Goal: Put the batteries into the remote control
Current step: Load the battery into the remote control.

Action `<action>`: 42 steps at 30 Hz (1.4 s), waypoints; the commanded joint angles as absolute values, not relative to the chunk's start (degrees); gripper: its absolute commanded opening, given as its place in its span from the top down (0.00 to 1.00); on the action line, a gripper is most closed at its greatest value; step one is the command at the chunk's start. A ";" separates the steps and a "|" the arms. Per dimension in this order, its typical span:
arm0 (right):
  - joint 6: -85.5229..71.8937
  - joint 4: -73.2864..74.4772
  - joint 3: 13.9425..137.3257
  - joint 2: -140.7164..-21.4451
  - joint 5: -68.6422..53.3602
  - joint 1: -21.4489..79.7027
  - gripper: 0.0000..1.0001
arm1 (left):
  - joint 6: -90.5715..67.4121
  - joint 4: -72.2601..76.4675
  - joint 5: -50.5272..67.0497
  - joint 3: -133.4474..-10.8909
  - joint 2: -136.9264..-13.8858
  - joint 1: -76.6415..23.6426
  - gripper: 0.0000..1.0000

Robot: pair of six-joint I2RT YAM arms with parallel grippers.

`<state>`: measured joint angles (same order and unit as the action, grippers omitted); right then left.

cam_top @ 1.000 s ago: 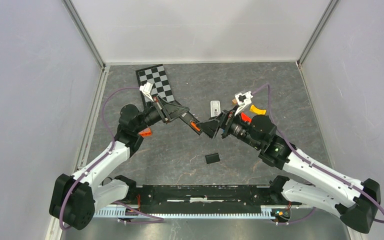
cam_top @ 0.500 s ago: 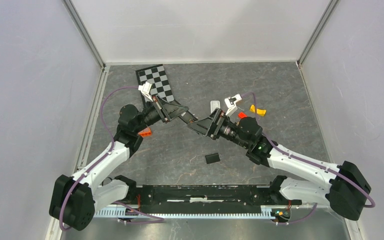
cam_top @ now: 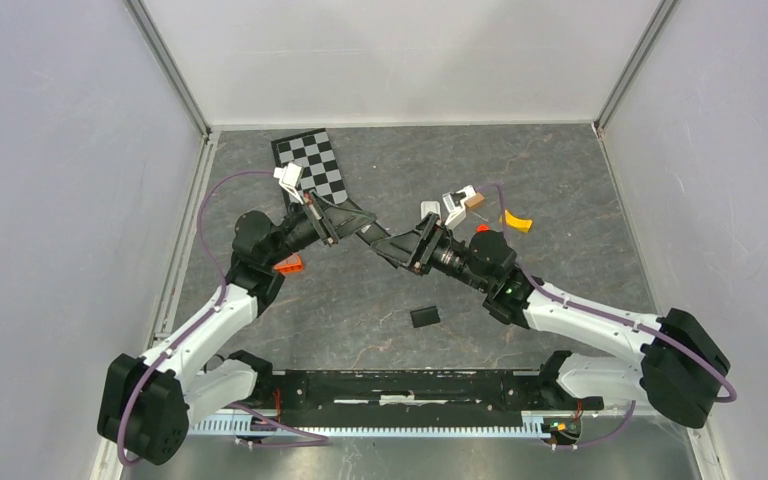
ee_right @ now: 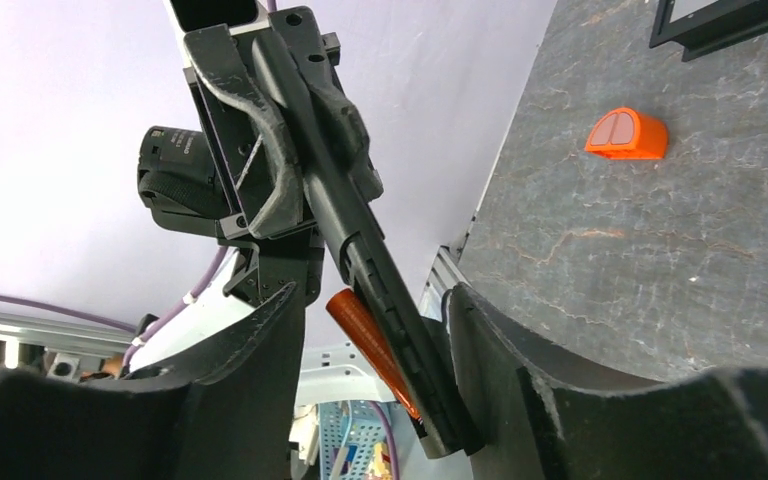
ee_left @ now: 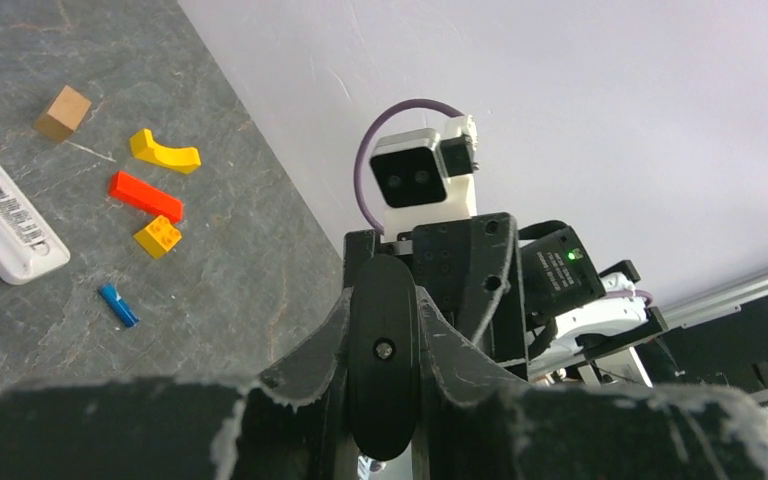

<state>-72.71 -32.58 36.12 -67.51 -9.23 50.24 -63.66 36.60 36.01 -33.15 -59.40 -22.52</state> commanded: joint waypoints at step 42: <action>-30.59 24.32 47.37 -68.63 25.53 43.03 0.47 | -40.88 5.28 24.61 -33.98 -44.47 -21.52 0.98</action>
